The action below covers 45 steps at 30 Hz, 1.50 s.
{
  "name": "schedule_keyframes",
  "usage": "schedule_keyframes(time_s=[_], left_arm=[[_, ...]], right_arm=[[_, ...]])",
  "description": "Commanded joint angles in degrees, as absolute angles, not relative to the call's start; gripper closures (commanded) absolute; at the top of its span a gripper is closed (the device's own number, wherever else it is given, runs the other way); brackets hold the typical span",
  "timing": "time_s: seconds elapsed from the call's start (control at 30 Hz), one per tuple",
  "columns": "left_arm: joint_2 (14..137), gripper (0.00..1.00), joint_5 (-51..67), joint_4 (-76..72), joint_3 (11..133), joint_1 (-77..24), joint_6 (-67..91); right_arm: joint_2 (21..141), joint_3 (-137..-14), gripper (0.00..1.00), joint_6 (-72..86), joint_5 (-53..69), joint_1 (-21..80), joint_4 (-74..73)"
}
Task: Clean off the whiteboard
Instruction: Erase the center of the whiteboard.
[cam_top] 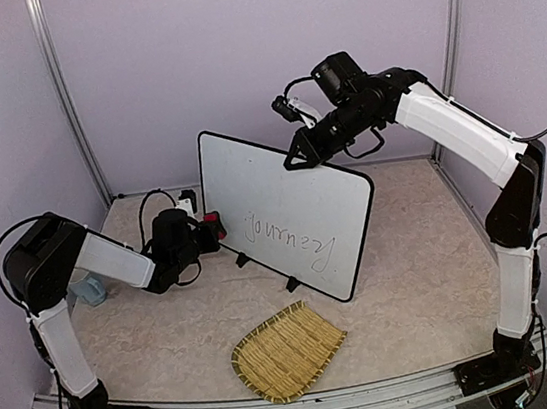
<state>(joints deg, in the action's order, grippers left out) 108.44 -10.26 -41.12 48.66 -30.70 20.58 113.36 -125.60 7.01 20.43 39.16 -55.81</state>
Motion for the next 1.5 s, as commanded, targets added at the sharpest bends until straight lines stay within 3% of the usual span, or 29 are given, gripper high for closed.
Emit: schedule_keyframes(time_s=[0.0,0.4,1.47], left_arm=[[108.0,0.82,-8.8,-44.8,47.0,-32.1,20.8],[112.0,0.83,-8.6,-43.5,54.2,-38.6,22.7],[111.0,0.82,-10.0,-44.5,56.2,-45.9,23.2]], right_arm=[[113.7,-123.9,1.00,9.0,33.3,40.4,-55.5],[114.2,-124.2,1.00,10.6,35.5,40.5,-54.7],[115.0,-124.6,1.00,10.6,34.8,40.9,-54.9]])
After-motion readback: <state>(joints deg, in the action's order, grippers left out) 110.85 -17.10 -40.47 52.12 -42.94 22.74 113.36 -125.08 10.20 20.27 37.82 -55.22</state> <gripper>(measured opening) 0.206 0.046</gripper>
